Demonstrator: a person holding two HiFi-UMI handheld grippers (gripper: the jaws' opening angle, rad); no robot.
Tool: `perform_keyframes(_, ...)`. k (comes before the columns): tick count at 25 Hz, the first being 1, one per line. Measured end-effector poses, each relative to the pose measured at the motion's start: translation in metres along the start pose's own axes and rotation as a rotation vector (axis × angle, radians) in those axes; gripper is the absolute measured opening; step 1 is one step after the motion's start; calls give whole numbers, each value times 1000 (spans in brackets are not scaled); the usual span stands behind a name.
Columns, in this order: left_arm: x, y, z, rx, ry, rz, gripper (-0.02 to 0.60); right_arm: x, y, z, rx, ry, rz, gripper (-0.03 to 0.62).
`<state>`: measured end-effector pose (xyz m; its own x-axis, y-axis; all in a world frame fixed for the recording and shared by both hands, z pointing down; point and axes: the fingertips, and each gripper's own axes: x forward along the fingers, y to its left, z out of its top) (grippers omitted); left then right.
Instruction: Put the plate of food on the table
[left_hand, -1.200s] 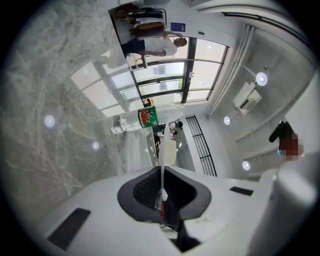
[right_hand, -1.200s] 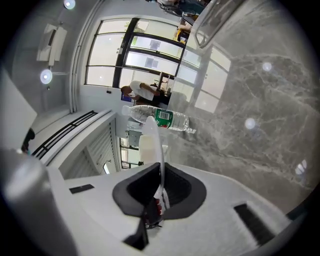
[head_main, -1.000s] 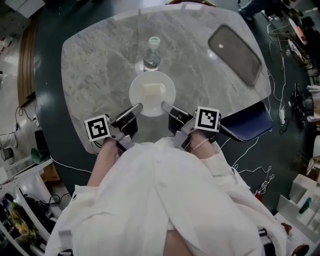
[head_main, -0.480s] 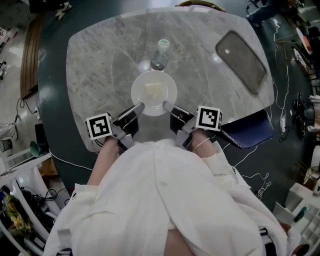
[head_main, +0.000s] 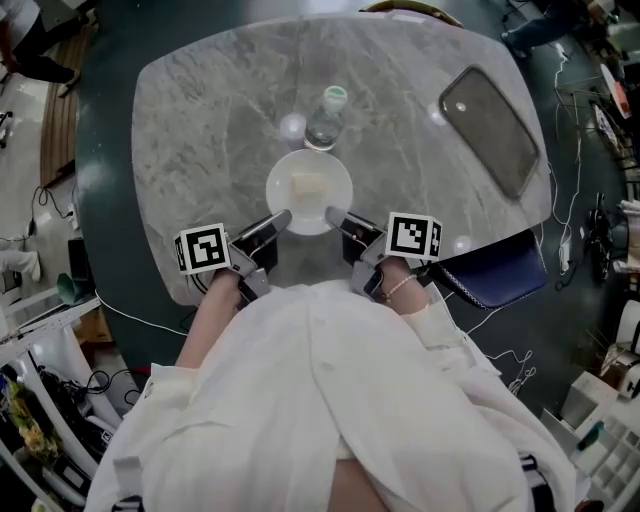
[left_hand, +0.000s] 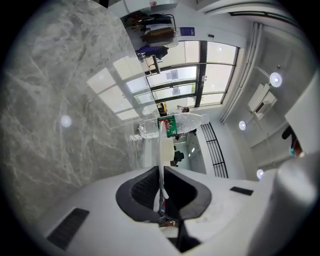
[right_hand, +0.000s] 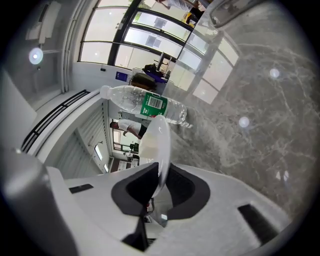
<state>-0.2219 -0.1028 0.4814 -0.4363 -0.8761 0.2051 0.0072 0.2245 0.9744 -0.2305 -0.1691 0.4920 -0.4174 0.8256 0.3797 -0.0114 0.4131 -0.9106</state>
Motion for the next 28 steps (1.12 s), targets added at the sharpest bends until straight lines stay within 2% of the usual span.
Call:
perform_keyframes(9, 1, 26, -3, -27, 37, 61, 26, 12, -21, -9, 22, 43, -43, 14)
perform_keyframes(14, 2, 34, -8, -96, 56, 46, 26, 12, -32, -14, 24, 56, -68, 26)
perform_keyframes(21, 6, 40, -10, -145, 65, 65, 27, 9, -47, -22, 45, 70, -127, 52)
perform_keyframes(25, 11, 42, -7, -175, 59, 66, 28, 5, -53, -21, 64, 39, -139, 54)
perform_keyframes(28, 17, 45, -6, -170, 63, 50, 28, 1, -58, -20, 77, 19, -151, 55)
